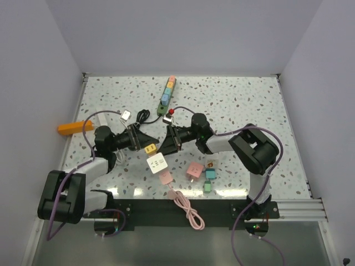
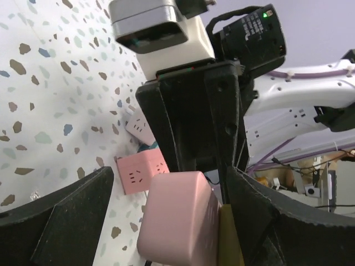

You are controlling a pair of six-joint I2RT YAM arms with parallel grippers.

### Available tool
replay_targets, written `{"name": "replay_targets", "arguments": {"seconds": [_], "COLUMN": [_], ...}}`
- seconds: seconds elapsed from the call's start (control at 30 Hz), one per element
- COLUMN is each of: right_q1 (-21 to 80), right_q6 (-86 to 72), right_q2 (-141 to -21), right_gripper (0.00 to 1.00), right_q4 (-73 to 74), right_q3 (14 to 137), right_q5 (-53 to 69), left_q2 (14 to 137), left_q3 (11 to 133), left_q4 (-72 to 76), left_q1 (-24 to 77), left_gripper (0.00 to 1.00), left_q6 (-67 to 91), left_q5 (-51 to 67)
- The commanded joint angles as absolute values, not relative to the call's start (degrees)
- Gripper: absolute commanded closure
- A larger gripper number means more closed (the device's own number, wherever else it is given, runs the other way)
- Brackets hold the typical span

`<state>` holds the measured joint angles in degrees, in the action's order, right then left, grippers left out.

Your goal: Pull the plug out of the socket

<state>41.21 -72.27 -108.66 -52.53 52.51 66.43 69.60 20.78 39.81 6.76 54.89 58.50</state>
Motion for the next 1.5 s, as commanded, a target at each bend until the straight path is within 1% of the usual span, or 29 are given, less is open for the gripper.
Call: {"name": "replay_targets", "arguments": {"seconds": [0.0,0.03,0.13,0.23,0.33,0.4,0.43,0.5,0.53,0.6,0.63,0.67,0.7,0.73,0.77,0.8,0.83,0.87,0.9,0.93,1.0,1.03,1.1,1.13,1.17,1.2,1.23,1.33,1.47], "right_q1": [39.8,39.8,39.7,39.6,38.9,38.5,38.6,38.6,38.6,38.6,38.7,38.7,38.8,38.8,38.7,38.8,38.8,38.7,38.6,38.5,37.8,37.4,36.7,35.7,35.3,34.8,34.7,34.9,37.0], "right_q6": [-102.2,-101.2,-100.3,-99.7,-94.3,-87.4,-77.4,-65.6,-56.3,-53.2,-53.4,-53.2,-52.7,-51.8,-51.2,-50.6,-48.4,-46.7,-44.9,-42.0,-40.1,-38.2,-36.0,-34.2,-33.7,-33.2,-32.0,-28.5,-24.9], "right_q2": [-113.8,-113.7,-112.9,-113.0,-111.7,-109.1,-107.6,-102.1,-100.6,-99.9,-100.3,-100.9,-101.2,-101.3,-101.5,-101.2,-100.6,-100.1,-99.6,-98.4,-97.0,-95.3,-93.0,-92.0,-89.7,-88.8,-88.1,-87.9,-88.6], "right_gripper": [1.0,1.0,1.0,1.0,1.0,1.0,1.0,1.0,1.0,1.0,1.0,1.0,0.96,0.85,0.59,0.5,0.4,0.33,0.26,0.23,0.17,0.12,0.1,0.09,0.08,0.07,0.06,0.02,0.01], "right_q4": [-92.7,-93.0,-92.9,-91.8,-85.8,-77.4,-64.1,-47.9,-34.0,-28.4,-27.7,-26.7,-25.6,-23.1,-22.0,-20.7,-16.3,-13.4,-10.6,-5.4,-1.6,-0.2,8.8,10.6,14.9,16.9,19.7,24.1,26.5], "right_q3": [54.4,54.4,54.7,55.8,55.0,54.4,54.5,56.7,58.0,60.7,61.0,61.5,62.4,62.7,62.9,63.2,63.5,63.8,64.2,65.1,65.4,65.6,66.0,66.0,66.0,66.2,66.2,68.7,70.8], "right_q5": [68.5,68.2,66.4,66.1,64.7,62.5,61.4,57.0,56.2,56.7,57.0,57.4,57.8,58.0,58.2,57.9,56.5,55.6,54.6,52.7,50.5,49.2,41.0,38.0,30.1,26.8,24.6,22.7,21.6], "left_q2": [72.8,73.5,75.2,74.7,73.8,73.0,72.7,71.7,71.5,70.7,70.6,70.9,71.1,71.4,71.6,71.8,72.0,72.2,72.3,72.6,73.5,73.7,74.3,74.3,74.5,75.0,75.6,79.5,85.9], "left_q3": [16.5,15.7,13.9,12.9,12.7,12.5,12.4,12.0,11.7,11.3,11.3,11.7,12.1,12.5,13.4,13.8,14.5,14.9,15.3,15.6,16.3,16.6,18.8,20.1,23.4,24.9,26.4,31.9,37.8], "left_q4": [67.8,74.8,82.6,83.8,83.3,81.7,78.7,76.1,73.8,72.5,72.0,71.6,71.4,71.4,71.4,71.4,71.4,71.2,70.7,70.0,69.2,66.1,58.6,45.5,38.2,31.8,23.0,11.6,6.6], "left_q1": [6.3,6.3,6.3,6.3,6.3,6.4,6.4,6.5,6.5,6.6,6.9,7.2,7.6,7.8,7.9,8.0,8.0,8.0,8.0,8.0,7.9,7.9,7.9,7.9,7.9,7.9,7.9,8.0,8.3], "left_gripper": [0.13,0.14,0.15,0.15,0.18,0.26,0.32,0.4,0.46,0.52,0.58,0.61,0.65,0.74,0.78,0.83,0.93,0.98,1.0,1.0,1.0,1.0,1.0,1.0,1.0,1.0,1.0,1.0,1.0], "left_q6": [68.4,73.0,78.6,79.9,80.9,80.0,79.2,77.0,76.4,75.2,75.0,74.7,74.3,74.3,74.3,74.3,74.3,74.1,73.6,73.4,72.3,71.3,64.4,60.5,56.4,49.6,47.0,40.7,37.6], "left_q5": [65.1,65.3,65.7,65.0,64.5,64.2,64.1,63.6,63.1,61.8,61.4,61.0,61.0,61.0,61.0,61.1,61.3,61.3,61.4,61.5,61.8,61.8,60.5,59.3,55.7,53.7,52.0,47.2,43.9]}}
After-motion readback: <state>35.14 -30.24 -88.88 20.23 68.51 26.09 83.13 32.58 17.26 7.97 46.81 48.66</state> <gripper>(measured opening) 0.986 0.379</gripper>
